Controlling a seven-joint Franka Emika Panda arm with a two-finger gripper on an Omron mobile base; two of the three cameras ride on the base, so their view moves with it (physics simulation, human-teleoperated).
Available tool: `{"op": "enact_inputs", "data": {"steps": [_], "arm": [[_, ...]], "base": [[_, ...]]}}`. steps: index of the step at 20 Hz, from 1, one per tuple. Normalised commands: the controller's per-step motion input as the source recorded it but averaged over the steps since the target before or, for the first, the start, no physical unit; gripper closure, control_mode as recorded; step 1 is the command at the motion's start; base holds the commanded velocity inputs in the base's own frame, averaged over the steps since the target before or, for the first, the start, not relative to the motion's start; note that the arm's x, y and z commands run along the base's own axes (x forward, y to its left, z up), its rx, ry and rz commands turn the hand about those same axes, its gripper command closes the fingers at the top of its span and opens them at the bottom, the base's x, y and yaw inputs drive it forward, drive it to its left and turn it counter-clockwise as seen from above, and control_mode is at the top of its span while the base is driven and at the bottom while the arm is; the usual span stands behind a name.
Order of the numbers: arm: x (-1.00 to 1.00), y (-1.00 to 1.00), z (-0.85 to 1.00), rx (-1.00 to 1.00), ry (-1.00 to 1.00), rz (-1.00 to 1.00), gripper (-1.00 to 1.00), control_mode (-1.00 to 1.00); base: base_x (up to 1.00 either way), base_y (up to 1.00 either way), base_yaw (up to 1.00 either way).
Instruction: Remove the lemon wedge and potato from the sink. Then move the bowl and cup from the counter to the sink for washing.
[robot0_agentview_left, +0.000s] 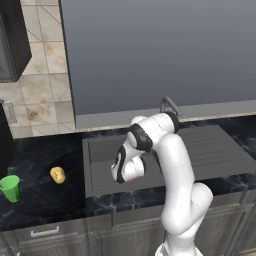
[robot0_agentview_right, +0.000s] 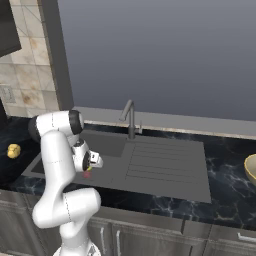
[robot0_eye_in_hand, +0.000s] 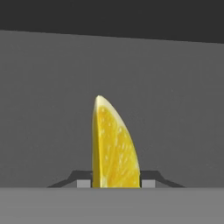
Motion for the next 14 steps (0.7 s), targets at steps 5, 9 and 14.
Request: {"op": "enact_inputs", "data": {"steps": [5,9,14], "arm": [[-0.06,-0.02,0.21,0.00,0.08,0.00,1.00,-1.00],[-0.05,-0.02,0.25,0.00,0.19,0.03,1.00,-1.00],[-0.05,0.00,0.26,0.00,0.14,0.04,1.00,-1.00]], "base": [[0.00,0.00,0.00],[0.00,0.00,0.00],[0.00,0.00,0.00]]}}
